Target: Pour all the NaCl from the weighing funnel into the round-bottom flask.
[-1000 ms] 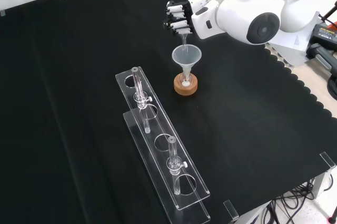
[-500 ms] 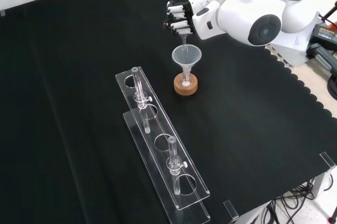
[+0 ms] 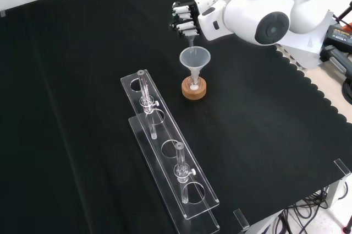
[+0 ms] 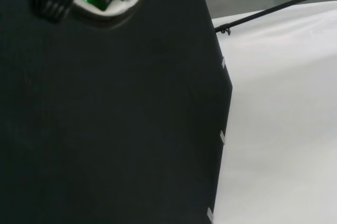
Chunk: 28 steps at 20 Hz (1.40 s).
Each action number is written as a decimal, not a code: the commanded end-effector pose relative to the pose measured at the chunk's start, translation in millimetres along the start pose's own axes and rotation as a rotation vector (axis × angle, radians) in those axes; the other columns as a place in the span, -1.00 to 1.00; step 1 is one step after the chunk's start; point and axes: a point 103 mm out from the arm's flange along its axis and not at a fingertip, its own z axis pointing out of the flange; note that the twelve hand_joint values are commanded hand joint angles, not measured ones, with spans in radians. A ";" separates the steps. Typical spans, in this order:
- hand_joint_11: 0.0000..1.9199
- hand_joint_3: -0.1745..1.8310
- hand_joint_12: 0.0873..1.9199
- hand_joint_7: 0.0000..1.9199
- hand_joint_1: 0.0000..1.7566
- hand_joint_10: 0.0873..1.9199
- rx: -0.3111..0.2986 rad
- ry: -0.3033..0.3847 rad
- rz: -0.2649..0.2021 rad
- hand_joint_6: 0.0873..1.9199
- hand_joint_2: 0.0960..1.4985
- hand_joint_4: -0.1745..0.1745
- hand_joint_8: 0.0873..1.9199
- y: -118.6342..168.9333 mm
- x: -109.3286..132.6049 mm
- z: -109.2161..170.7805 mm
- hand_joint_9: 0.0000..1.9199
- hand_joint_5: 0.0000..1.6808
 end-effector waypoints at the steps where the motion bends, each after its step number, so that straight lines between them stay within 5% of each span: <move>1: -0.02 -0.25 -0.07 -0.25 0.30 -0.96 0.002 0.090 0.006 -0.63 -0.19 1.00 -0.43 3.2 -0.1 9.4 0.23 0.65; 7: -0.03 -0.25 -0.07 -0.25 0.30 -0.96 0.012 0.185 0.012 -0.63 -0.19 1.00 -0.43 8.0 -3.7 22.9 0.23 0.65; 13: -0.03 -0.26 -0.07 -0.25 0.30 -0.97 0.035 0.405 0.016 -0.63 -0.19 1.00 -0.43 14.0 -15.6 34.3 0.22 0.65; 28: -0.04 -0.26 -0.07 -0.25 0.30 -0.97 0.047 0.825 0.036 -0.63 -0.19 1.00 -0.43 17.4 -35.8 58.0 0.22 0.65</move>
